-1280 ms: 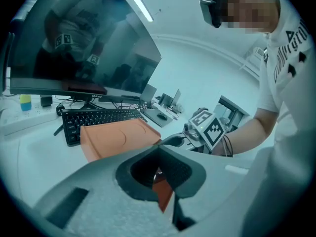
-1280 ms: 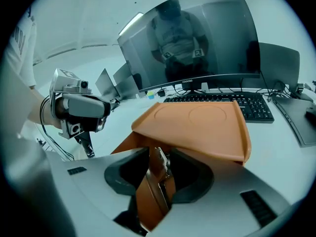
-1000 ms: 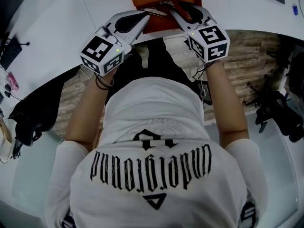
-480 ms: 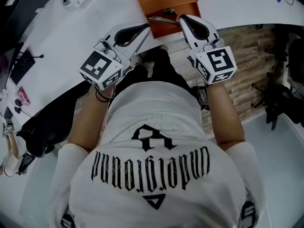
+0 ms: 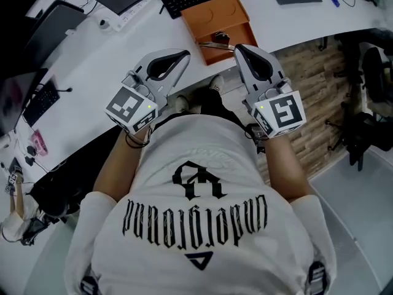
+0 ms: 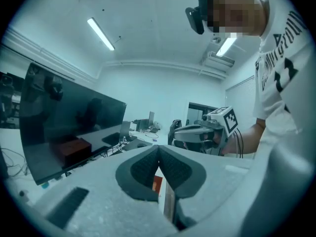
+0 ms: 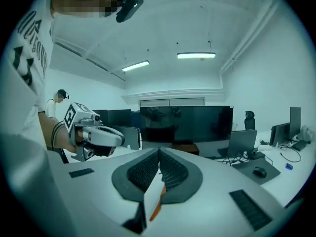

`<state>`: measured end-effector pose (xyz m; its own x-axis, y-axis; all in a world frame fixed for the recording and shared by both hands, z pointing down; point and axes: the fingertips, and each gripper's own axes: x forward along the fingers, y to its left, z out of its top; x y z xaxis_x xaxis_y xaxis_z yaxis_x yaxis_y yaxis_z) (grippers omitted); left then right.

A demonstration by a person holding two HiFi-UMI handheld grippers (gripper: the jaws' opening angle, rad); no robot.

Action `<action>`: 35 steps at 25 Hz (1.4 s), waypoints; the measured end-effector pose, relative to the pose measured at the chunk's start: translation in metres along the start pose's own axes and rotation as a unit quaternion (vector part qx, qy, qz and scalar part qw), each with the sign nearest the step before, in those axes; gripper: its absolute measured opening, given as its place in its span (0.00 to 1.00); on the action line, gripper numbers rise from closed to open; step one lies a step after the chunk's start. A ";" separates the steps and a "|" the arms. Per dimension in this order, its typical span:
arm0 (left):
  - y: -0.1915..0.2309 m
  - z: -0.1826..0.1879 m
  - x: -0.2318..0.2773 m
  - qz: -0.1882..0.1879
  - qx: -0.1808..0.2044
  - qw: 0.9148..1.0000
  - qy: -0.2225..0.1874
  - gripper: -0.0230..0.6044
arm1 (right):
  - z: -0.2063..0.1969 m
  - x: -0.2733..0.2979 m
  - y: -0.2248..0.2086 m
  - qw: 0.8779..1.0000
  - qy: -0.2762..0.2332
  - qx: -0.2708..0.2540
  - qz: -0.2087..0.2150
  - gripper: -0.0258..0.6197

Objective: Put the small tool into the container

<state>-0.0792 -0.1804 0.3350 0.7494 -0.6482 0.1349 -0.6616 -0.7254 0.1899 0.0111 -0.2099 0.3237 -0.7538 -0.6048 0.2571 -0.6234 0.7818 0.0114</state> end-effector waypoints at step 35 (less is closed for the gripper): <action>-0.077 0.051 -0.104 -0.035 0.025 0.997 -0.068 0.06 | 0.042 -0.096 0.088 0.998 -0.019 -0.045 -0.042 0.07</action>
<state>-0.1078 -0.0686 0.2570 0.7854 -0.6189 -0.0097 -0.6113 -0.7781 0.1443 0.0197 -0.0900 0.2591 -0.7077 -0.6734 0.2137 -0.6653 0.7370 0.1193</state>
